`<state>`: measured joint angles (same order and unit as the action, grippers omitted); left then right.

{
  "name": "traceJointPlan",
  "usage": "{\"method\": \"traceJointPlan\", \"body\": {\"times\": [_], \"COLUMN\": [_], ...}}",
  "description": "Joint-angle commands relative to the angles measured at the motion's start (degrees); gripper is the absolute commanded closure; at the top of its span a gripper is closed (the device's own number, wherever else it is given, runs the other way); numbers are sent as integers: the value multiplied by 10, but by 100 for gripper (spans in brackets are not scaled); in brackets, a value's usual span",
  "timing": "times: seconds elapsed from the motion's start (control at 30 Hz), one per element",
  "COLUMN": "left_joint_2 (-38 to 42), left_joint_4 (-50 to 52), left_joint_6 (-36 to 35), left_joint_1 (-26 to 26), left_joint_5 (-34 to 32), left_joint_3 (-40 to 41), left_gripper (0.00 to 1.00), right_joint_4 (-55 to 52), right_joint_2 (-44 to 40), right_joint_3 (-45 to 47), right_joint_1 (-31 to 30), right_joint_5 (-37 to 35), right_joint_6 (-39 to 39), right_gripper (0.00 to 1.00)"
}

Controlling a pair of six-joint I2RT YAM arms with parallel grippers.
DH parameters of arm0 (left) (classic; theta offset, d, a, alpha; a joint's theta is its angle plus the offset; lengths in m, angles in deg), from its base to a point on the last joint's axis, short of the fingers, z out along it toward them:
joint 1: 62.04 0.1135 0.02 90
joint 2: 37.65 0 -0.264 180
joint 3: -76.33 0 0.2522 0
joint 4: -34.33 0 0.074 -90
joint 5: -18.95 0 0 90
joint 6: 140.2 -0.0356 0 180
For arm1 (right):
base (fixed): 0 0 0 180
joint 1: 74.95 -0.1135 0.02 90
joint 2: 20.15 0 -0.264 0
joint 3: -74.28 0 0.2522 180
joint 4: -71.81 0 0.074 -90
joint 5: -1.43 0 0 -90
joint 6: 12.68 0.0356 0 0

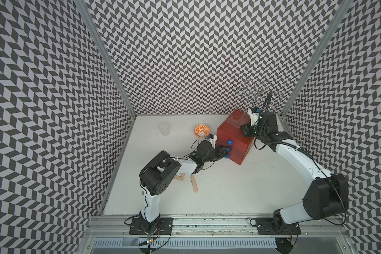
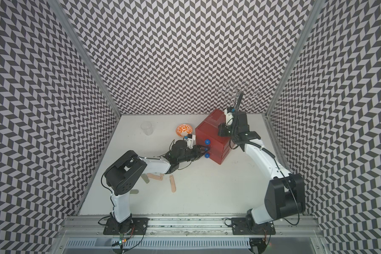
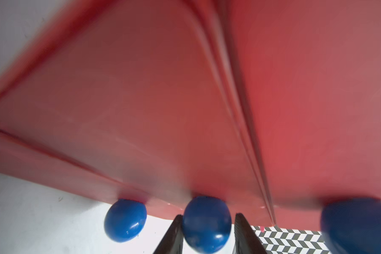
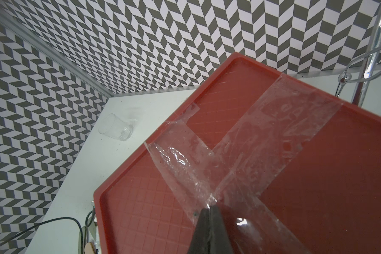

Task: Place the fruit knives into the drawer by color
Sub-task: Open the drawer in the storage box.

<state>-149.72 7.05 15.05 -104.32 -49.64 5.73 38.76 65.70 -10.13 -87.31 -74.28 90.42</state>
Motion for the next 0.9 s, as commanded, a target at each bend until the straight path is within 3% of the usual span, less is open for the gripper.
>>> {"method": "traceJointPlan", "body": {"times": [0.0, 0.1, 0.47, 0.87], "left_joint_2": [-10, -13, -19, 48], "left_joint_4": [-16, -11, -13, -7], "left_joint_6": [-5, -7, 0, 6], "left_joint_1": [5, 6, 6, 4], "left_joint_5": [8, 8, 16, 8], "left_joint_3": [-20, -26, -24, 55], "left_gripper": [60, 61, 78, 79], "right_joint_4": [-129, -129, -127, -122], "right_joint_2": [41, 41, 43, 52], "right_joint_3": [38, 38, 39, 33], "right_joint_1": [1, 1, 1, 1], "right_joint_5": [-17, -18, -19, -22], "right_joint_6": [-1, -2, 0, 3], "right_gripper": [99, 99, 99, 99]}}
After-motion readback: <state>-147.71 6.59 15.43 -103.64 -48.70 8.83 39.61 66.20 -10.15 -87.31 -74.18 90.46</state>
